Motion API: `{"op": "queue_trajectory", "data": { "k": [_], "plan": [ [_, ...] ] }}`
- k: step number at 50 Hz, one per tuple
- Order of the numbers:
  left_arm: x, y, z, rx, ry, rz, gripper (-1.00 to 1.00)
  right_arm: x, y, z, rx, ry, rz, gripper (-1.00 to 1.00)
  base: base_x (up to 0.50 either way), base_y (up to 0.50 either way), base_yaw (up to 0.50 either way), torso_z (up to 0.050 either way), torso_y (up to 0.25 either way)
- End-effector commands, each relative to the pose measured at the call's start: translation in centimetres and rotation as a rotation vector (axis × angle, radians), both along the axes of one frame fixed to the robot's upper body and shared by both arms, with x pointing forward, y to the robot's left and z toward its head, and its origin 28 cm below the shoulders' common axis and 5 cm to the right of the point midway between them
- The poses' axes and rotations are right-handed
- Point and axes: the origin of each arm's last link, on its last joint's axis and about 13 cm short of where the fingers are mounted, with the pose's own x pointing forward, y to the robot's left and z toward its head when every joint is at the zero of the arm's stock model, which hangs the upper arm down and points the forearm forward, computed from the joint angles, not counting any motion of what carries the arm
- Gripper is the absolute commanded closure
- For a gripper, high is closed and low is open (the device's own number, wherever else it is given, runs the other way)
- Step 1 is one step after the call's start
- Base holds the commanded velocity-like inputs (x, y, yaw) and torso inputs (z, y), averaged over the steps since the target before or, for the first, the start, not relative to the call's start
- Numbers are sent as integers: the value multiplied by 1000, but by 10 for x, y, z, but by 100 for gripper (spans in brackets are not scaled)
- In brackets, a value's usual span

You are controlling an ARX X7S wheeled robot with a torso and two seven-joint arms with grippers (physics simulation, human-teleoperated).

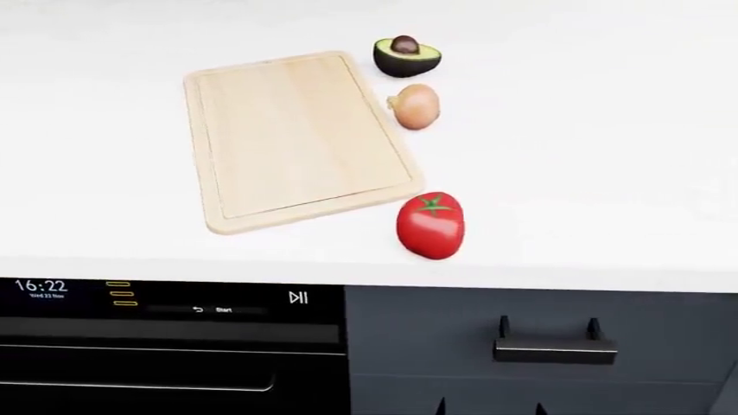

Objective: Place the avocado, onion, tomato and bell pepper on the cutting board.

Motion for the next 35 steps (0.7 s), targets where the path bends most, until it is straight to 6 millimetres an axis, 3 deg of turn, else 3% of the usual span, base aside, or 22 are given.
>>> {"op": "queue_trajectory", "data": {
  "k": [1,12,17,18,24,35],
  "plan": [
    [-1,-1,1,9,-11,5,-100,-2,1,1,-11,-11,1,-100,0,-188,0,0,0],
    [-6,-1,7,70,-110,67,-100,-4,1,6,-21,-59,-10,-100,0,-73,0,0,0],
    [-7,2,20,-21,-88,39,-100,-9,0,21,-12,-144,-5,-100,0,0,0,0,0],
    [-8,2,24,51,-116,43,-100,-11,-1,27,-4,-161,-1,-100,0,0,0,0,0],
    [-15,6,51,63,-153,29,-100,-14,-9,63,-2,-198,-47,-100,0,0,0,0,0],
    [-34,26,127,93,-194,57,-100,-26,-23,147,-80,-278,-88,-100,0,0,0,0,0]
  ]
}}
